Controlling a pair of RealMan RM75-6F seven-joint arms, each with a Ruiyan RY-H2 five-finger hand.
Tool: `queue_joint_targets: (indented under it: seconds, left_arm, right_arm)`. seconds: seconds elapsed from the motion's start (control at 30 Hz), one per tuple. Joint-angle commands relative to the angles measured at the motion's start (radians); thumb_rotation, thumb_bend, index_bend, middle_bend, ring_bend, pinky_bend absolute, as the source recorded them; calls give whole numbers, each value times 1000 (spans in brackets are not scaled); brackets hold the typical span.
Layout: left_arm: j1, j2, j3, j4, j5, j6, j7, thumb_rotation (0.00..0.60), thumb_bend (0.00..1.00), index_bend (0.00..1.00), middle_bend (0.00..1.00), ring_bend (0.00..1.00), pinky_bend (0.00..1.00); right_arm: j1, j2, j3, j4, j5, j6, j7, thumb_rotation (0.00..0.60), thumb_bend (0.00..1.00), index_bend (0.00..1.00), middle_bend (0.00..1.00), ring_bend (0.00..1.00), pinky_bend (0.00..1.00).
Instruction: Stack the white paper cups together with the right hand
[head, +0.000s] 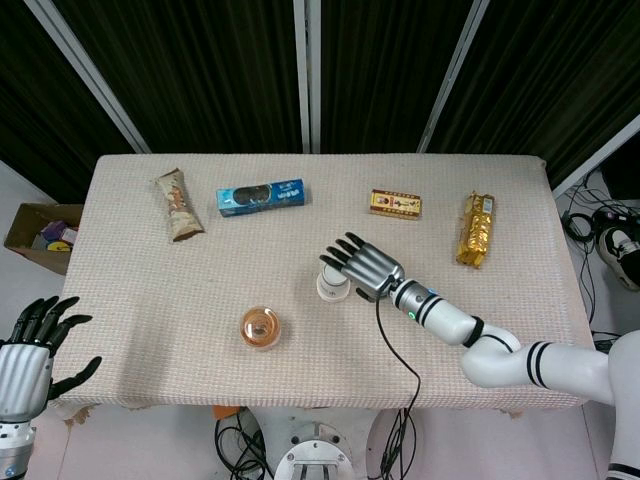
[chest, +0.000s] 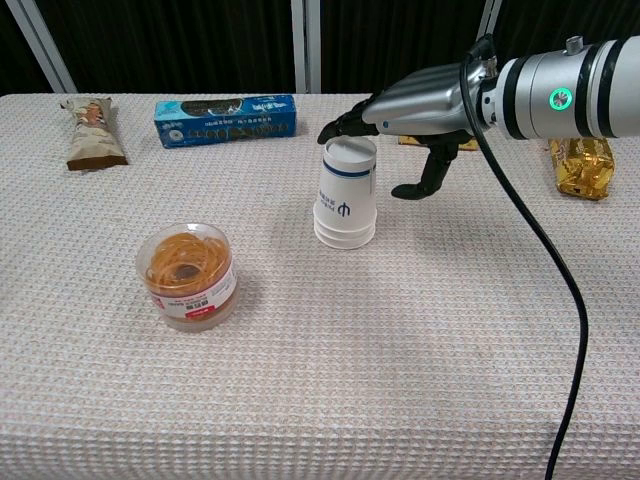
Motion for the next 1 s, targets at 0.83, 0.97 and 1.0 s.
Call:
queue_joint_targets:
  seconds: [0.83,0.97,1.0]
  left_arm:
    - [-17,59,-26,-89,-152,-131,199,600,180,313,171,97,109]
    - [-18,49,-36,-85,-163,-126,195,600,180,313,171,96,109]
    - [-18,48,-38,-84,-165,-125,195,600,180,313,171,96,109]
  right_arm:
    - [-809,282,-180,-25,-268,927,519,600,352,0,51,0,0]
    - [-852,250,-176,37,-299,955,567,600,352,0,51,0,0]
    - [-853,246,-173,46,-307,952,575,600,352,0,52,0,0]
